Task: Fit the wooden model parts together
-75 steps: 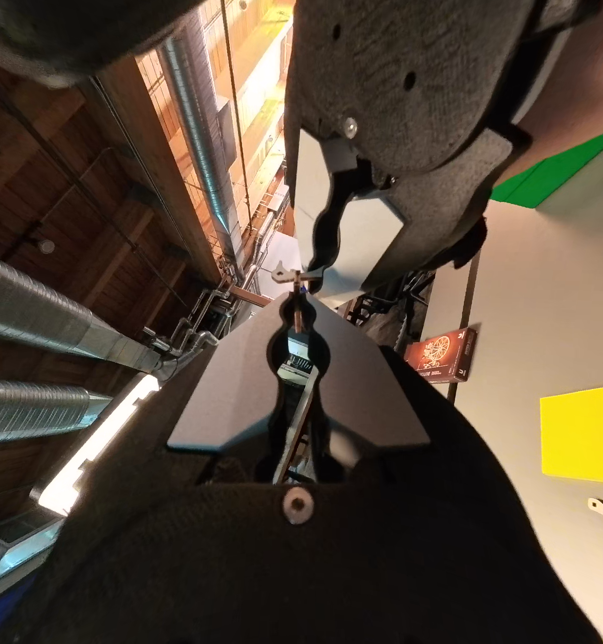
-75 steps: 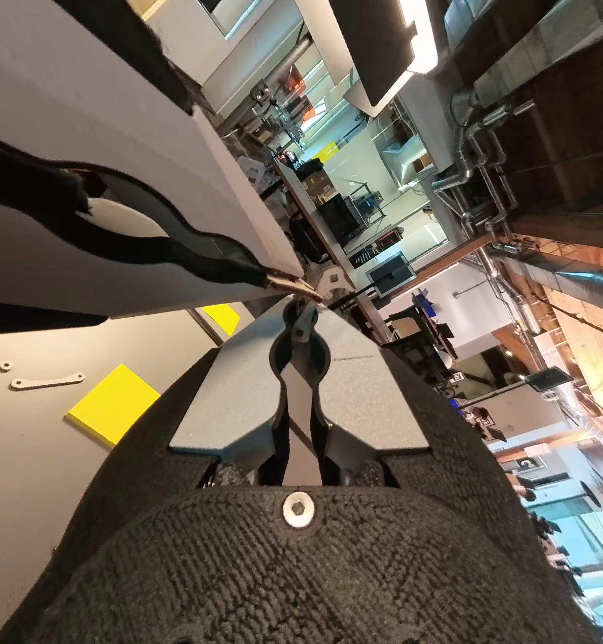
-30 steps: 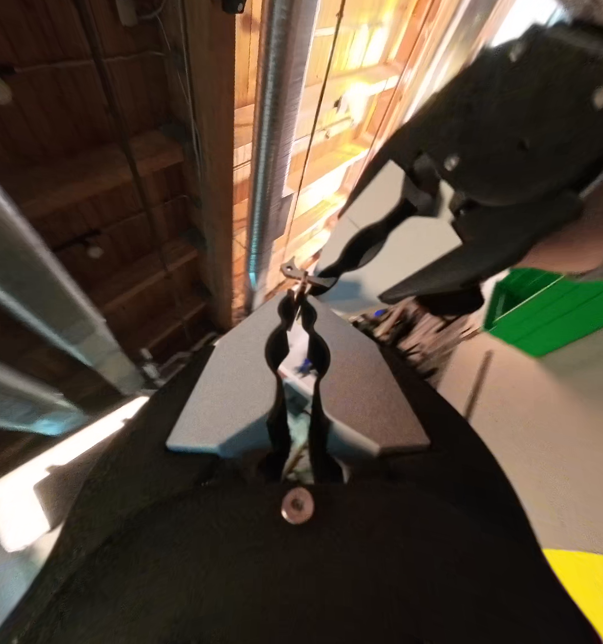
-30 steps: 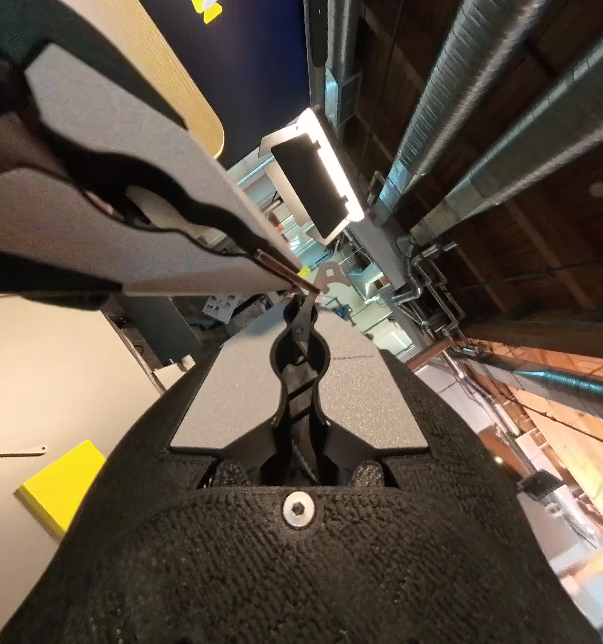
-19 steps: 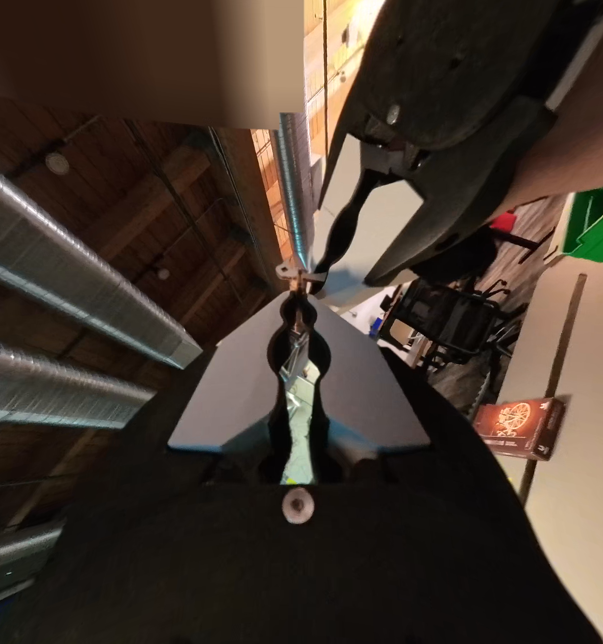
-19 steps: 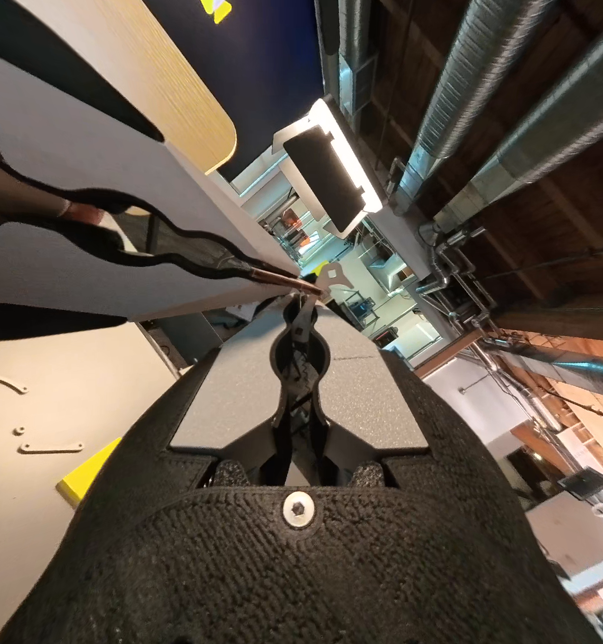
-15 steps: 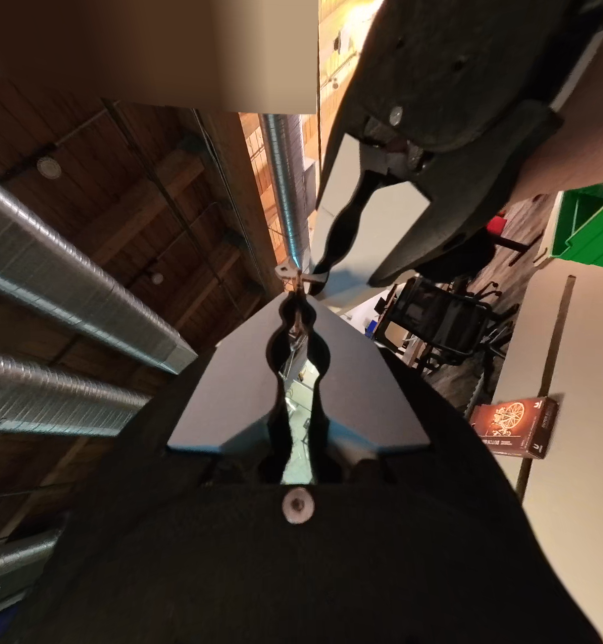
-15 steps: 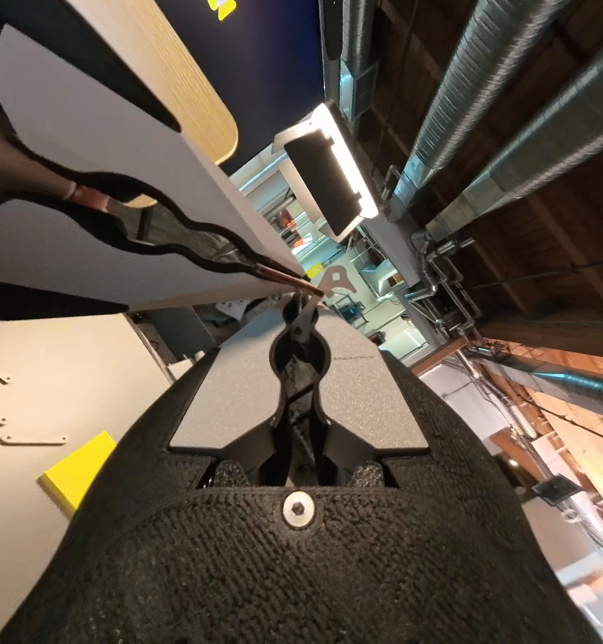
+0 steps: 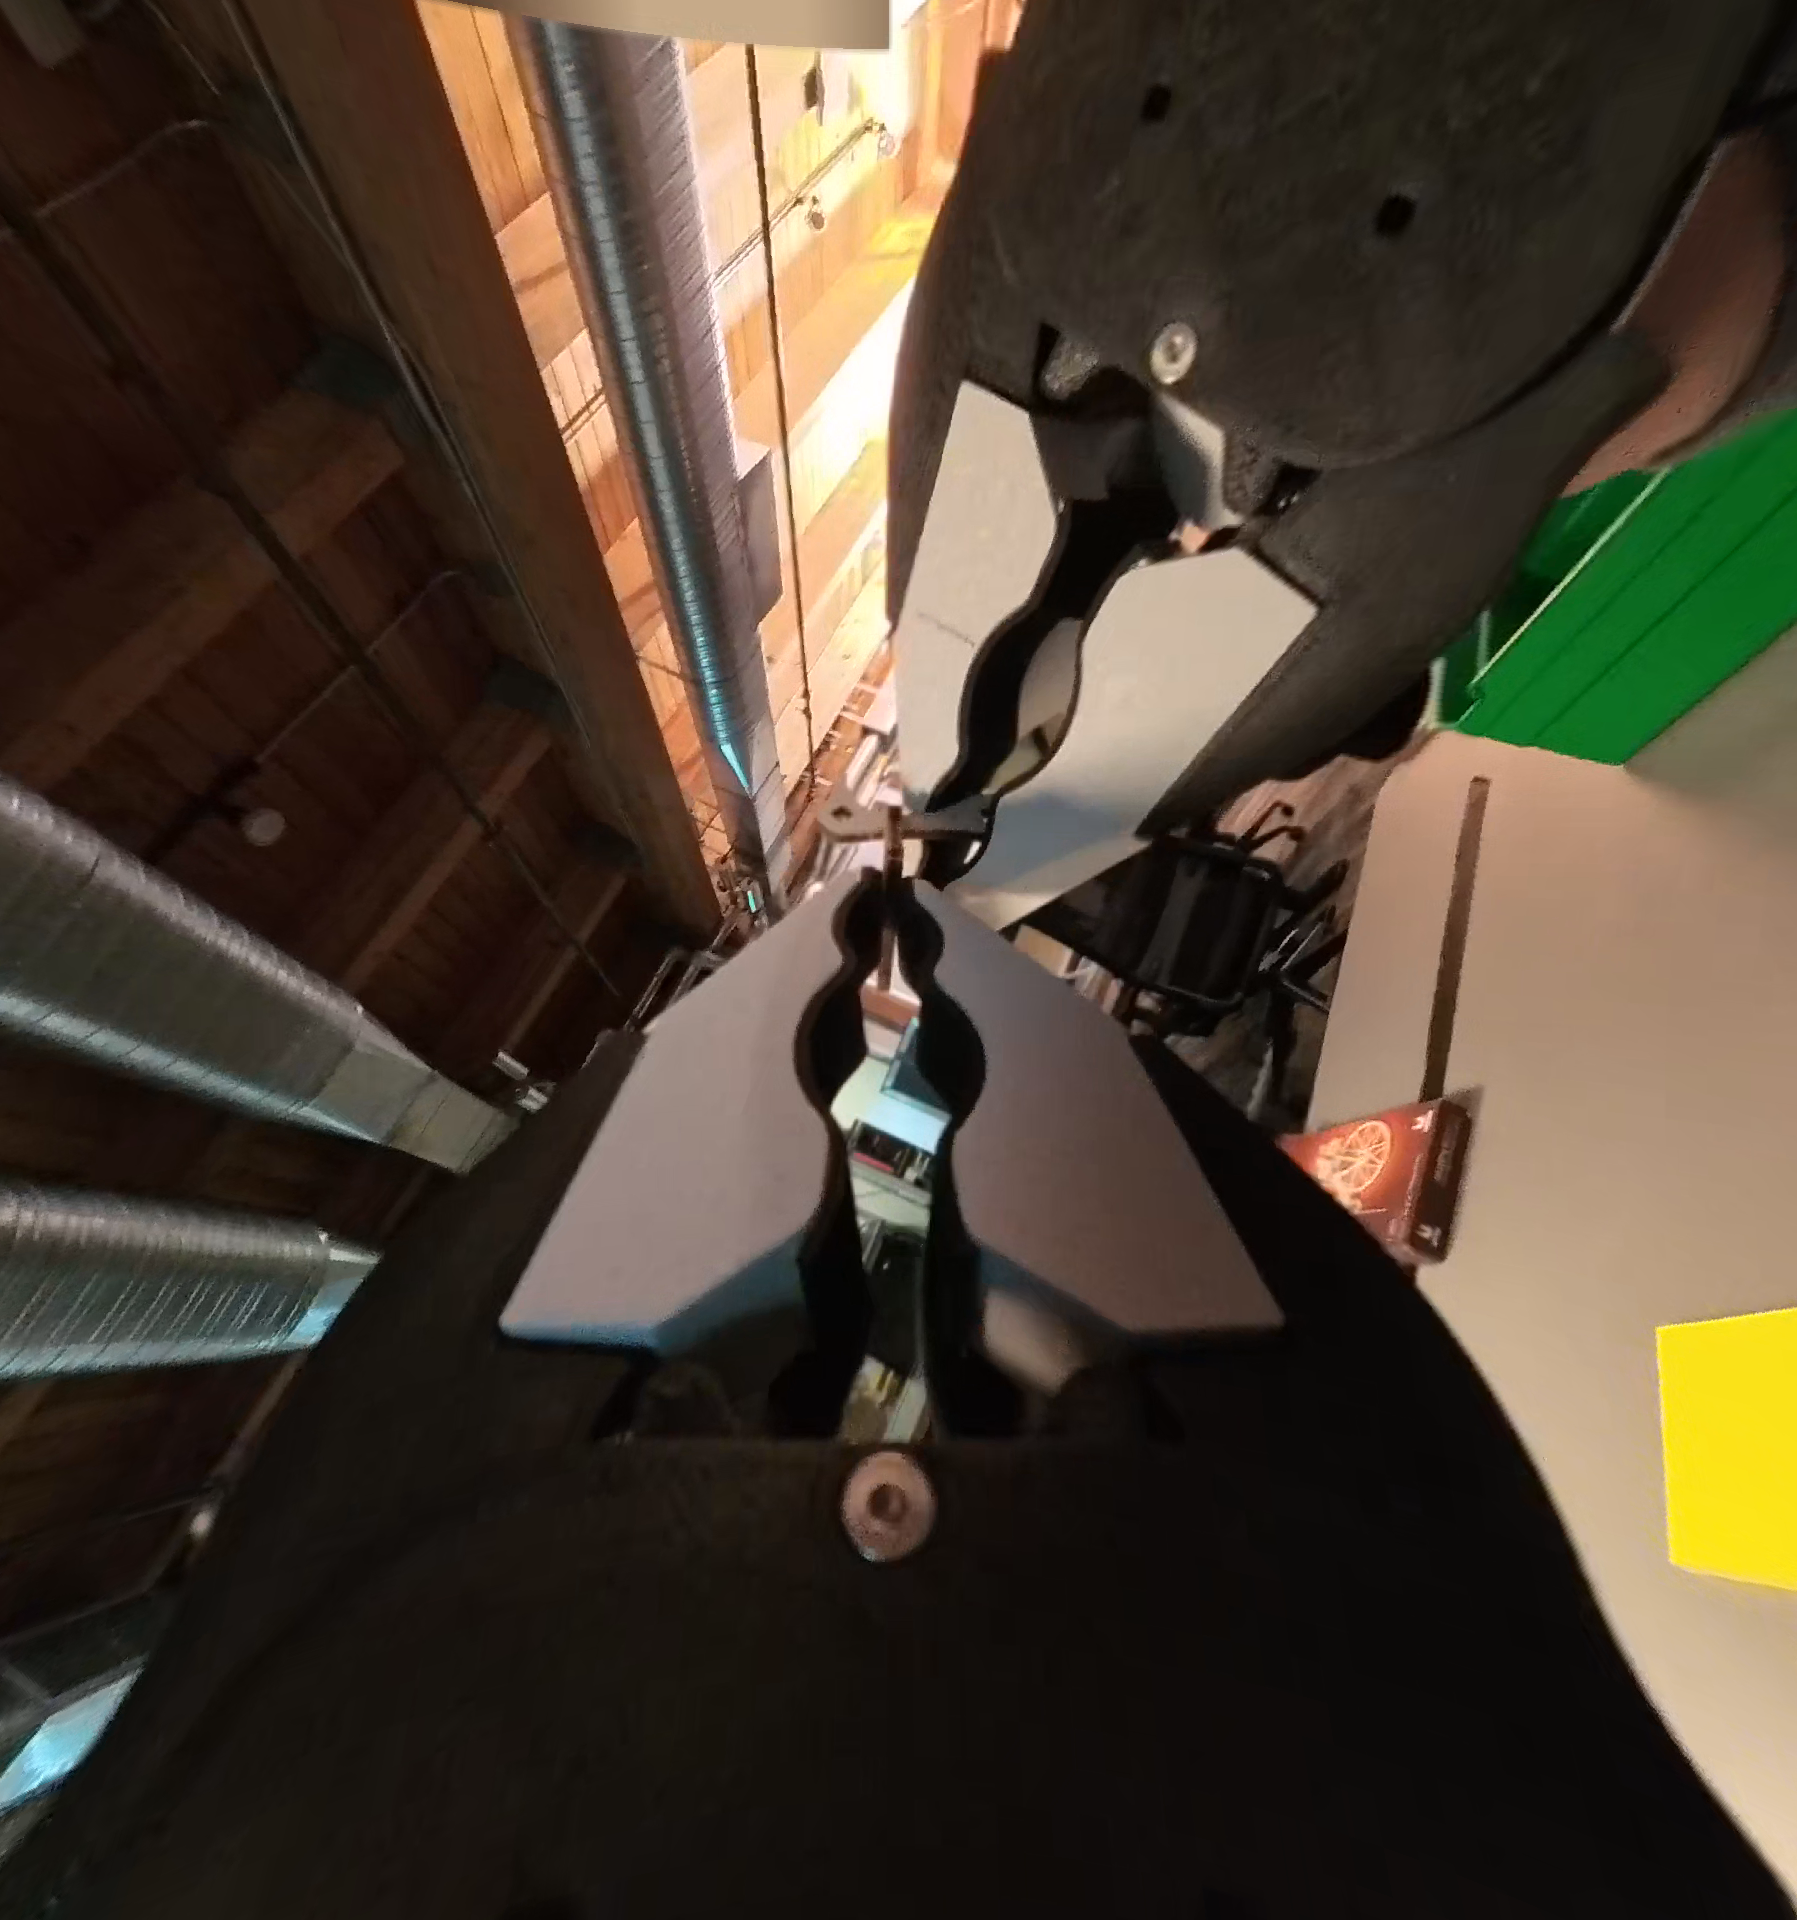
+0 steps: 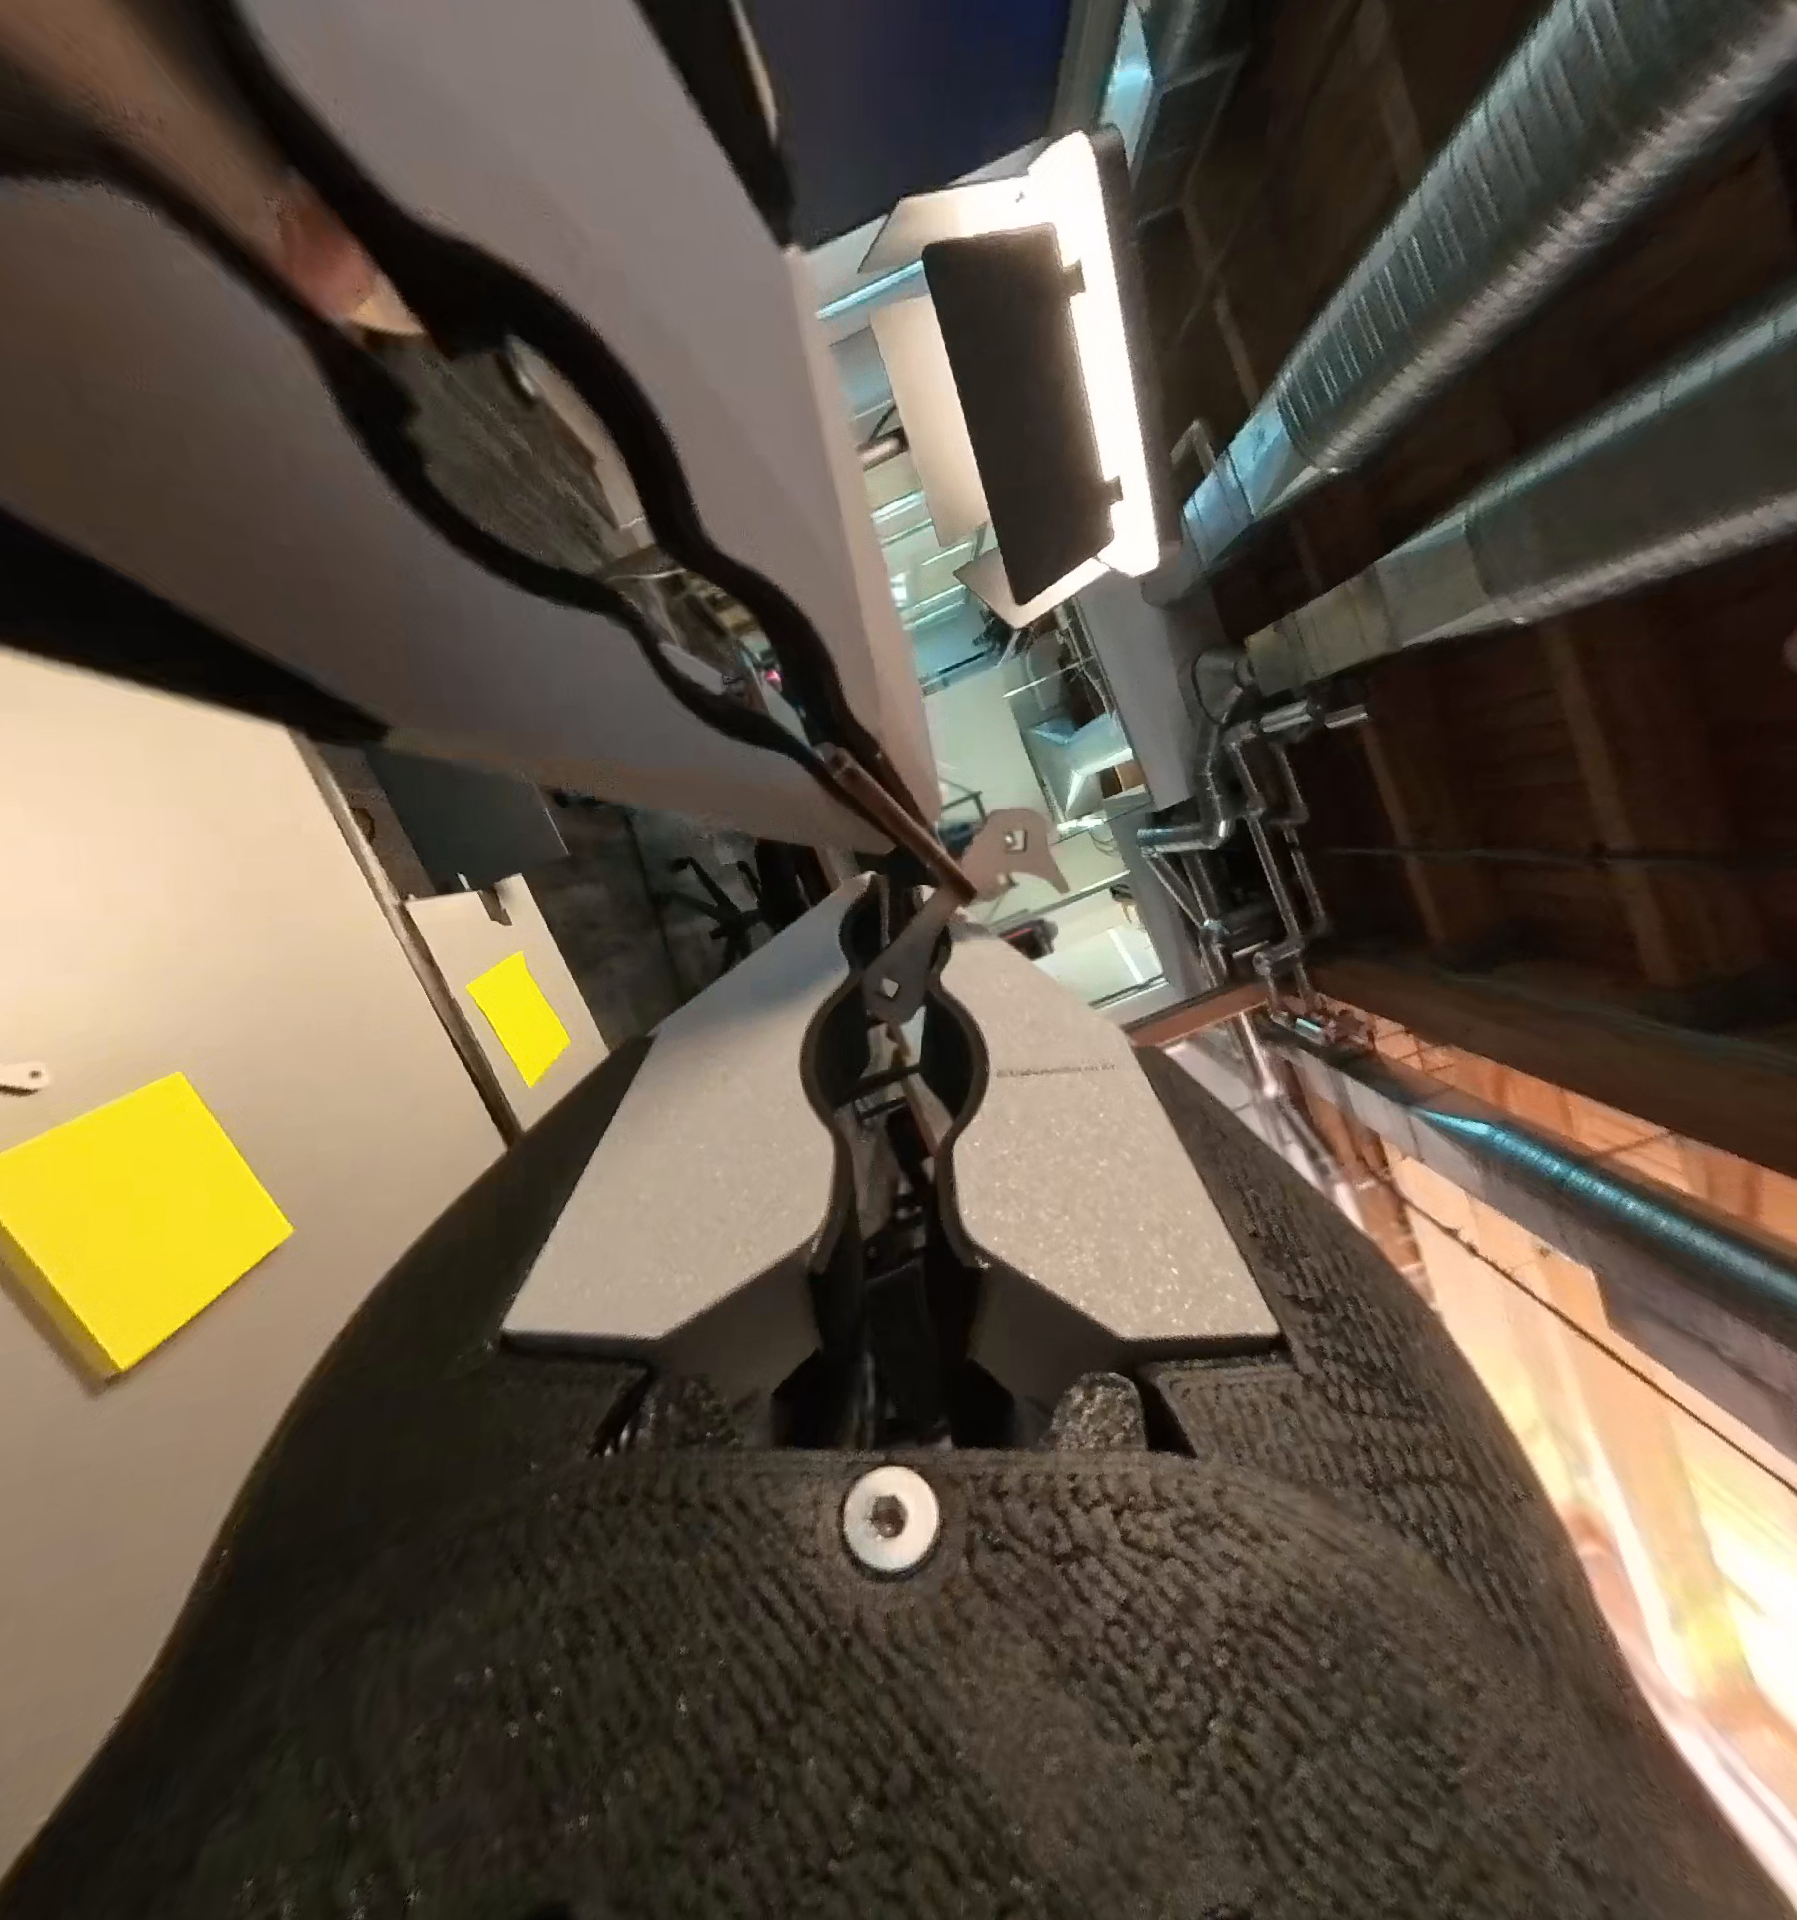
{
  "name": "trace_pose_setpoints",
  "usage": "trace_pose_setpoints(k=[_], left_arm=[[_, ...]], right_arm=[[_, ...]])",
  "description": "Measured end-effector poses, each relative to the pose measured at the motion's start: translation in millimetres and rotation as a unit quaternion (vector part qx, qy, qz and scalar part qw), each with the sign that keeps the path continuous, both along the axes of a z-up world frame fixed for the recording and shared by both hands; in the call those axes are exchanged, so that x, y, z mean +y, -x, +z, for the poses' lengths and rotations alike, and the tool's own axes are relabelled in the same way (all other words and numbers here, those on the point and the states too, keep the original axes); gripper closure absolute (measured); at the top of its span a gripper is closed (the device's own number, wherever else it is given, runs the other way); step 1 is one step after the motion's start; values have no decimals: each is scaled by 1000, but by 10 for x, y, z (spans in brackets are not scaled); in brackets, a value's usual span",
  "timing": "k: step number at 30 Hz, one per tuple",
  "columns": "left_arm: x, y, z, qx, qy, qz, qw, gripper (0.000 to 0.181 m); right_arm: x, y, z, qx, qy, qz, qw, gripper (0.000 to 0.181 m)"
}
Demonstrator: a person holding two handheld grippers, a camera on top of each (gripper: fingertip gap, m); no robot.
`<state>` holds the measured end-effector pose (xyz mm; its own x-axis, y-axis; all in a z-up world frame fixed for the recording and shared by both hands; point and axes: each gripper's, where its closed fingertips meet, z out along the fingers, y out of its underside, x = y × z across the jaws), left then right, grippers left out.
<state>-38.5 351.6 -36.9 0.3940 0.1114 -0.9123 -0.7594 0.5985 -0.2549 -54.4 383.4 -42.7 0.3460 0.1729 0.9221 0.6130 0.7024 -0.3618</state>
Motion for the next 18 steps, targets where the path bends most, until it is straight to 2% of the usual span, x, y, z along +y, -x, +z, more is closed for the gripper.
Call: trace_pose_setpoints(k=[6,10,13,15,17,18], left_arm=[[116,78,60,-34,-15,53,998,181],[122,102,97,-79,6,28,996,181],[140,127,117,-153,67,-40,985,181],[145,175,128,-206,119,-105,966,181],[103,206,156,-258,174,-194,931,181],[40,181,171,-276,209,-257,902,181]], right_arm=[[128,77,44,70,61,-6,996,179],[83,145,22,82,99,29,991,160],[66,125,21,80,109,49,990,151],[69,58,35,79,113,65,988,142],[8,18,55,90,138,124,979,129],[-70,8,78,102,152,174,968,127]])
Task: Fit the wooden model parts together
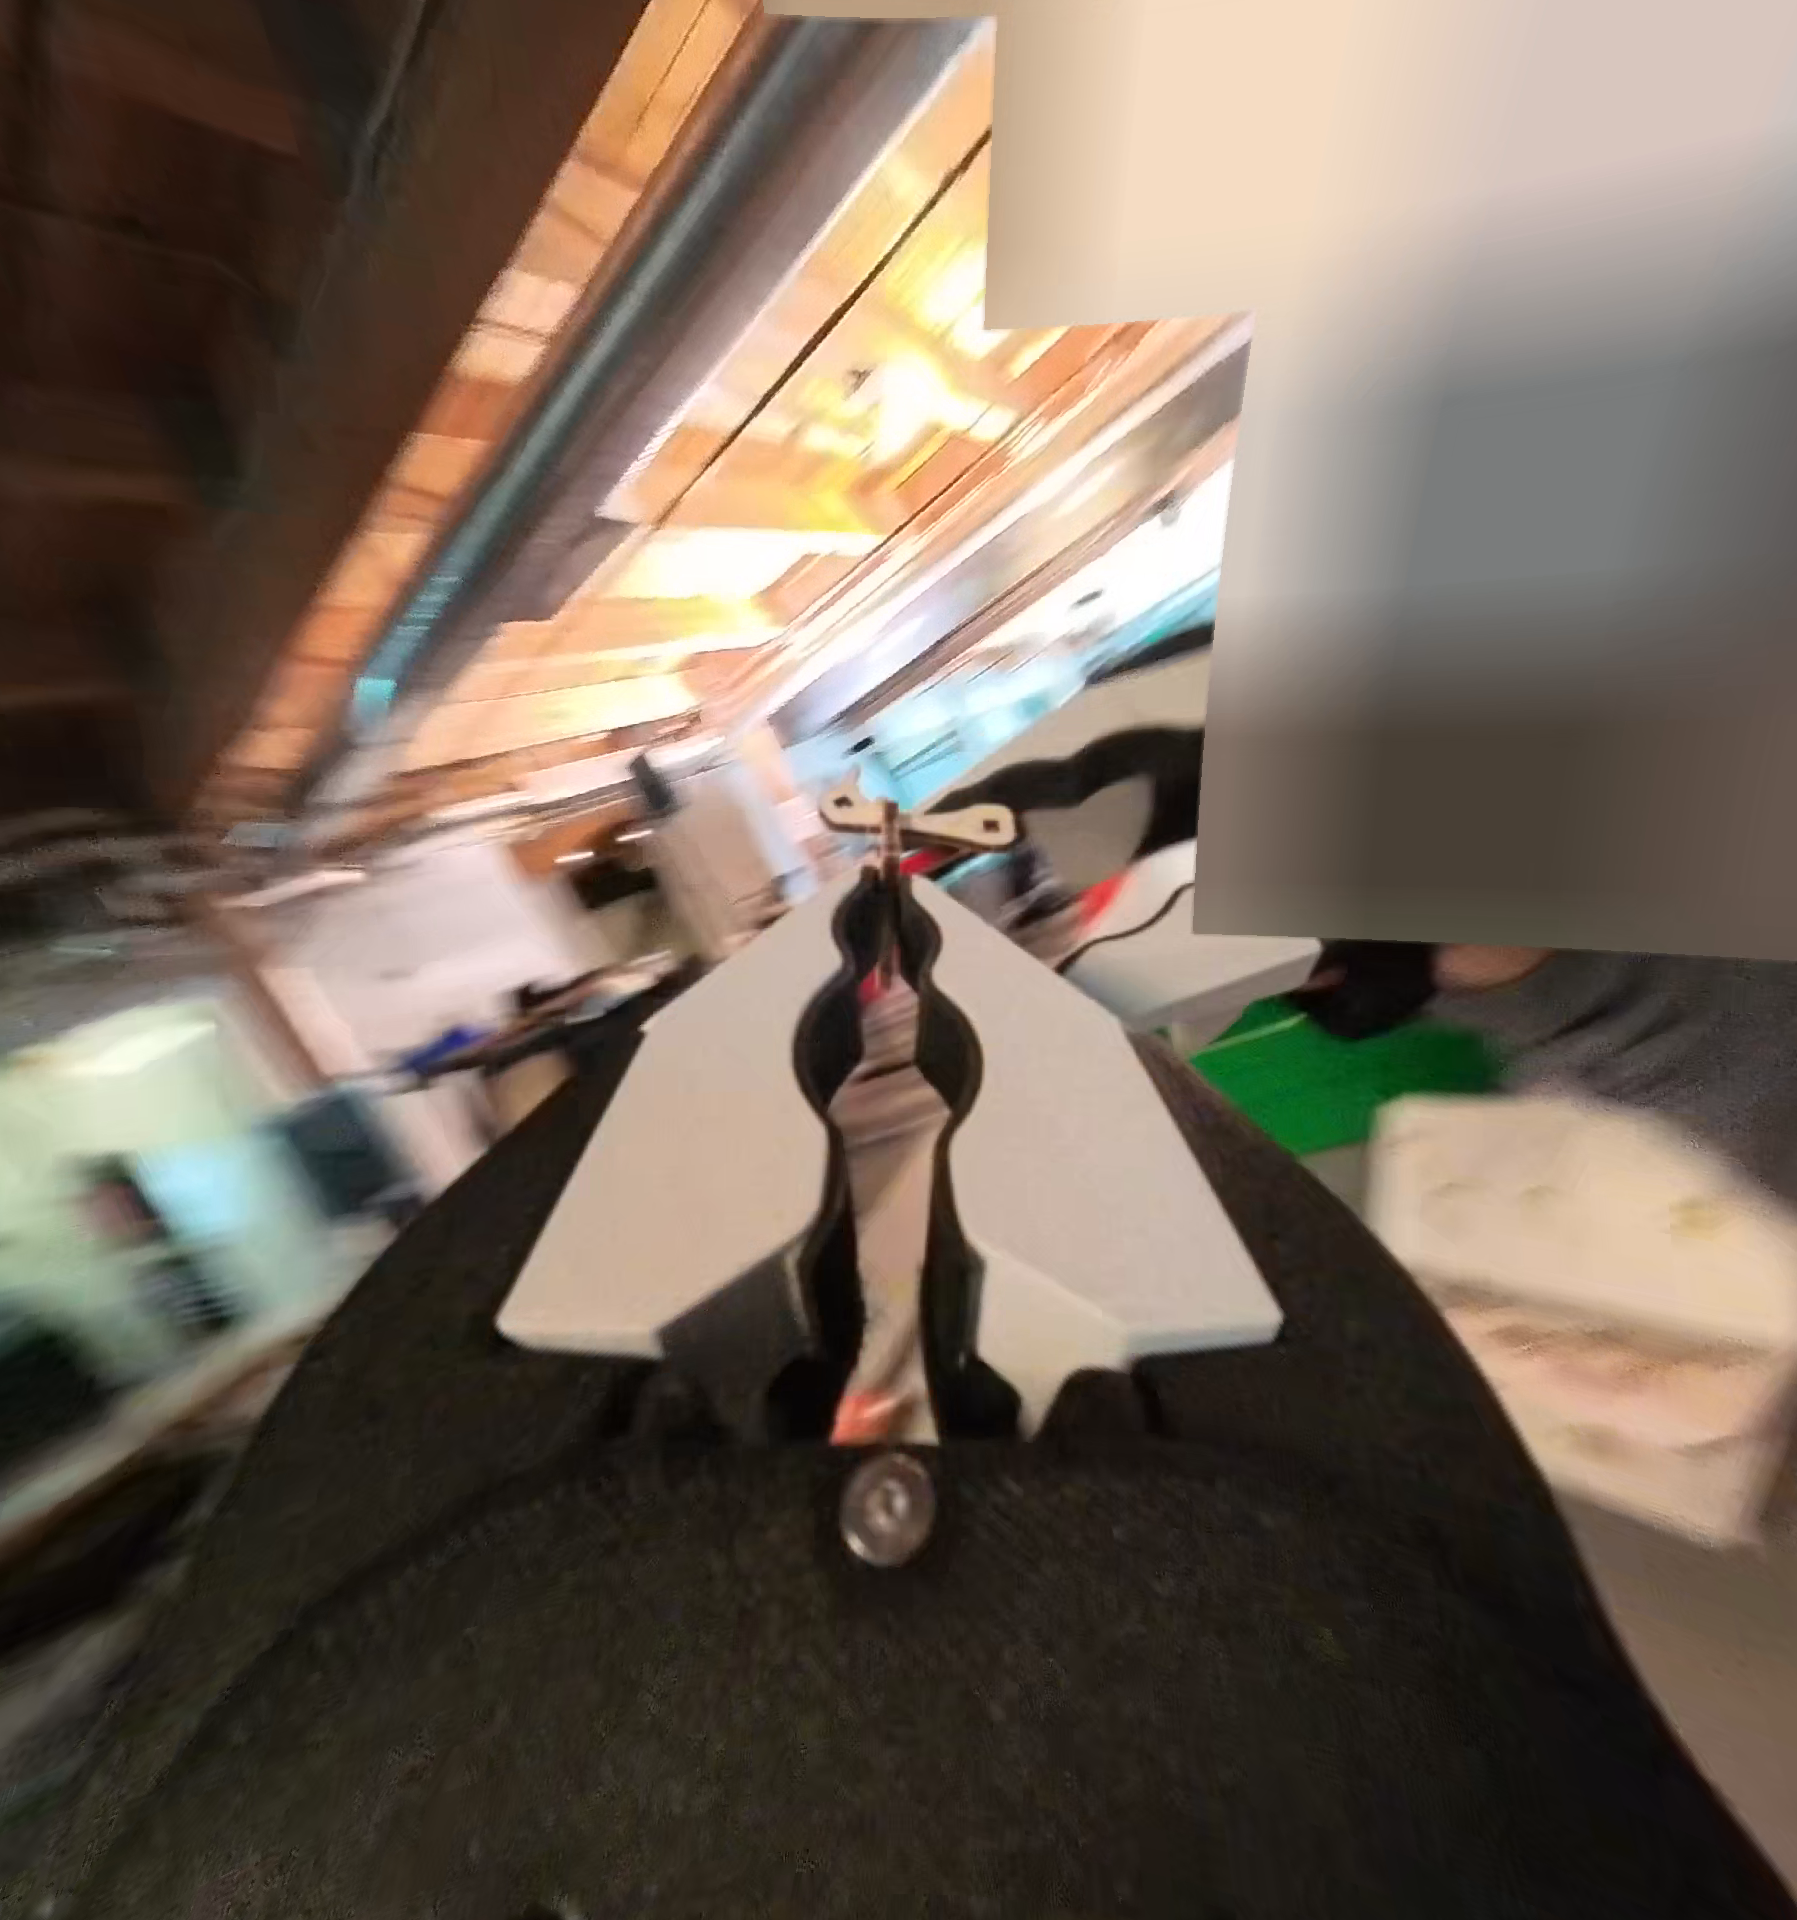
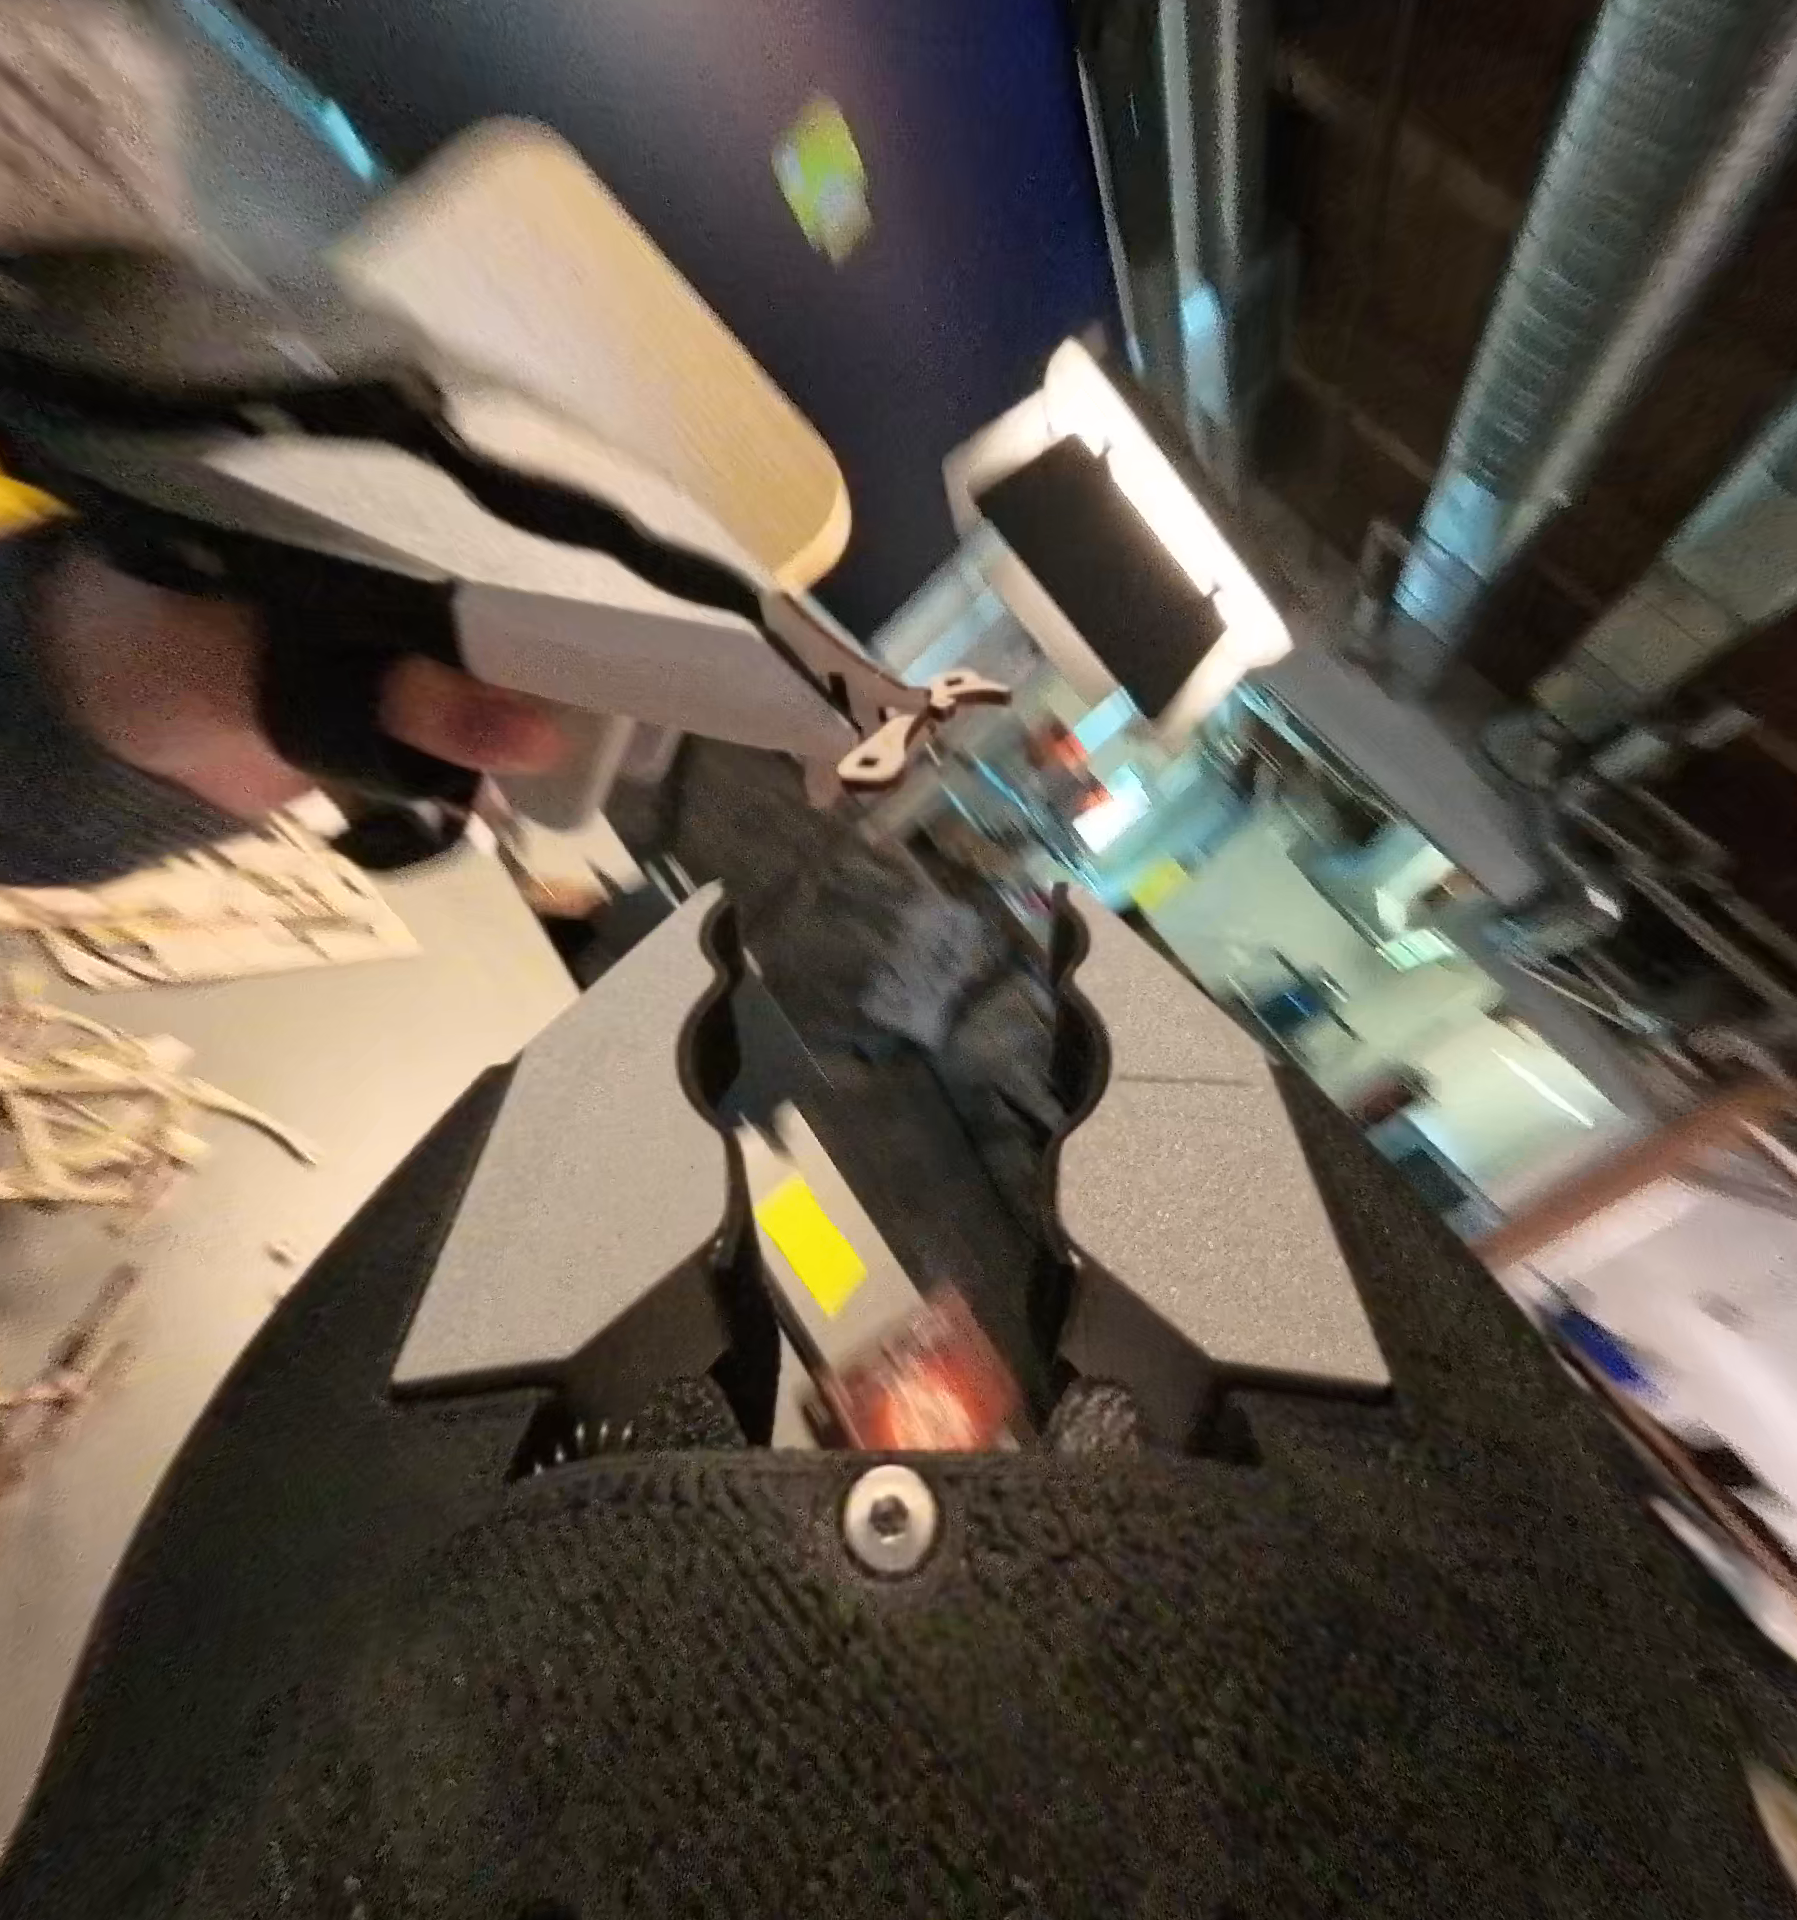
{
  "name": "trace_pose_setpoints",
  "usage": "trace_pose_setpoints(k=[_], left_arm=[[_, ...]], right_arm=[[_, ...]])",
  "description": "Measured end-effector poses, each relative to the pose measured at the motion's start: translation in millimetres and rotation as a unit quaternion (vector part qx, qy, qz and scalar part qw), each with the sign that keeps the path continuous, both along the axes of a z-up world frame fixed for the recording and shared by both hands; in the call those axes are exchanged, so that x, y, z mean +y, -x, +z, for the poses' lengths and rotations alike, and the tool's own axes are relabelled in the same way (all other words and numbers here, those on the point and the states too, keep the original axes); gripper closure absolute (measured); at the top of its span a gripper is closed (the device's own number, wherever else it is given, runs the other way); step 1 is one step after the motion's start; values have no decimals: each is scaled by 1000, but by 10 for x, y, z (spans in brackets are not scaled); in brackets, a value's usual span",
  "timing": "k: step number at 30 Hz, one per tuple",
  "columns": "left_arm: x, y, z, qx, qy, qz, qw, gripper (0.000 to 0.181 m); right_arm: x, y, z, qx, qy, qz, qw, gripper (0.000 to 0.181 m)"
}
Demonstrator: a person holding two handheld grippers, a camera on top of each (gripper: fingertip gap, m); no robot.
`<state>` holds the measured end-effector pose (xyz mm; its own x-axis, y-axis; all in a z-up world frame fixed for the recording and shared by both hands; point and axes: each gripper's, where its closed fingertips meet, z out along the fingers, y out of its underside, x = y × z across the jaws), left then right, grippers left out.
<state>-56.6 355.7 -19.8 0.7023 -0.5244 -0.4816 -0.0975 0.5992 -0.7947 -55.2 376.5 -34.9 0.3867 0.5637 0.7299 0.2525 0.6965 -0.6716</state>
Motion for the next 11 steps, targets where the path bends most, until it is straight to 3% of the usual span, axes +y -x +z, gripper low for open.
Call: trace_pose_setpoints(k=[2,5,7,11], left_arm=[[-120,-32,26,-52,61,-137,987,180],[-294,-28,96,-121,125,-306,936,181],[-352,34,178,-177,159,-384,892,181],[-294,48,192,-239,238,-458,823,181]], right_arm=[[-231,-46,111,58,27,122,990,123],[-553,-164,319,132,75,265,952,120],[-579,-180,351,135,41,242,960,119],[-494,-117,339,96,-87,88,988,123]])
